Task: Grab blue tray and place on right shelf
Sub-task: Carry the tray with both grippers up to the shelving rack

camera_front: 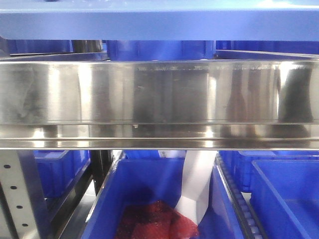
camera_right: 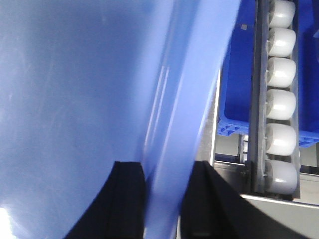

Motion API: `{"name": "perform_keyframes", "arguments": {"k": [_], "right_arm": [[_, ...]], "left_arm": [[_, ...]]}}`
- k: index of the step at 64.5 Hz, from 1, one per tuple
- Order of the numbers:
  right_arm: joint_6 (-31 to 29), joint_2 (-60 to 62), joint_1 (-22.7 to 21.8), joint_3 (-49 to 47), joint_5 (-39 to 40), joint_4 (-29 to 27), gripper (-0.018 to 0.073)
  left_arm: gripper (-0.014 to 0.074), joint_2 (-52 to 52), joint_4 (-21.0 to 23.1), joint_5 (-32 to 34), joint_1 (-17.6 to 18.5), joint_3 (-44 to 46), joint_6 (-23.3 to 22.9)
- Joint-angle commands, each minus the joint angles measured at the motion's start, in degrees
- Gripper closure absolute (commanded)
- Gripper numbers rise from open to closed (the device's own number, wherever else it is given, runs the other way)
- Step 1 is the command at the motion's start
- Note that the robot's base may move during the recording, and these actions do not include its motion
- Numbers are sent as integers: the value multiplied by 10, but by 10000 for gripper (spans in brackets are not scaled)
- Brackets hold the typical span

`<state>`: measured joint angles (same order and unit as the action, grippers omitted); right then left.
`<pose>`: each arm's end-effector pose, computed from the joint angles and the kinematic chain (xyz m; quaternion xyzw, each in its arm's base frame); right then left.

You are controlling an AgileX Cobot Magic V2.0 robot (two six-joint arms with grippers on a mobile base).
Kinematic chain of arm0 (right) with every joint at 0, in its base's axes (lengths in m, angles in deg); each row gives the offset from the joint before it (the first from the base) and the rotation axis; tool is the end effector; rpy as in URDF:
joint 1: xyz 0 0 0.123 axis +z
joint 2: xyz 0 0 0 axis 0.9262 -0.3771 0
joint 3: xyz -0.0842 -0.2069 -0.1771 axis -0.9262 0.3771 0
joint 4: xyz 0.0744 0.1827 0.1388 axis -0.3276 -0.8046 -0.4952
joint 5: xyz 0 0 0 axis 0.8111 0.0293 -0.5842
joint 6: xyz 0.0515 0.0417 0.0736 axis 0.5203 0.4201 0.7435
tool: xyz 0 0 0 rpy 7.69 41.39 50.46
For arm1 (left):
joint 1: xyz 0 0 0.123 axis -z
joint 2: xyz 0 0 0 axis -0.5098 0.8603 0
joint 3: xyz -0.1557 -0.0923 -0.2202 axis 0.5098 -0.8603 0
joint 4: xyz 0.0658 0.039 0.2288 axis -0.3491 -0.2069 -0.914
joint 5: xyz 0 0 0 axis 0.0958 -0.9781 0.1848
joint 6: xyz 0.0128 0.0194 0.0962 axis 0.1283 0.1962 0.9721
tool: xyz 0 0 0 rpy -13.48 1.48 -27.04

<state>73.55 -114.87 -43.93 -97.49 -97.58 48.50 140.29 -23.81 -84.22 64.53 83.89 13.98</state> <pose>0.2028 0.0789 0.3916 -0.0260 0.9559 0.0605 0.2863 0.2283 -0.1598 0.3841 0.1341 0.9594 -0.1330 0.2096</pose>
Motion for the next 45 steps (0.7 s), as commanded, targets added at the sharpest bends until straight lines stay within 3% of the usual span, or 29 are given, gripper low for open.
{"name": "perform_keyframes", "arguments": {"k": [1, 18, 28, 45], "right_arm": [[-17, 13, 1, -15, 39, 13, 504], [-17, 13, 1, -15, 46, 13, 504], [-19, 6, 1, -31, 49, 9, 504], [-34, -83, -1, -161, 23, 9, 504]], "left_arm": [[645, -18, 9, -44, 5, 15, 13], [645, -18, 11, -53, 5, 15, 19], [645, -18, -16, -29, 4, 24, 19], [645, 35, -19, -5, -54, 121, 19]]}}
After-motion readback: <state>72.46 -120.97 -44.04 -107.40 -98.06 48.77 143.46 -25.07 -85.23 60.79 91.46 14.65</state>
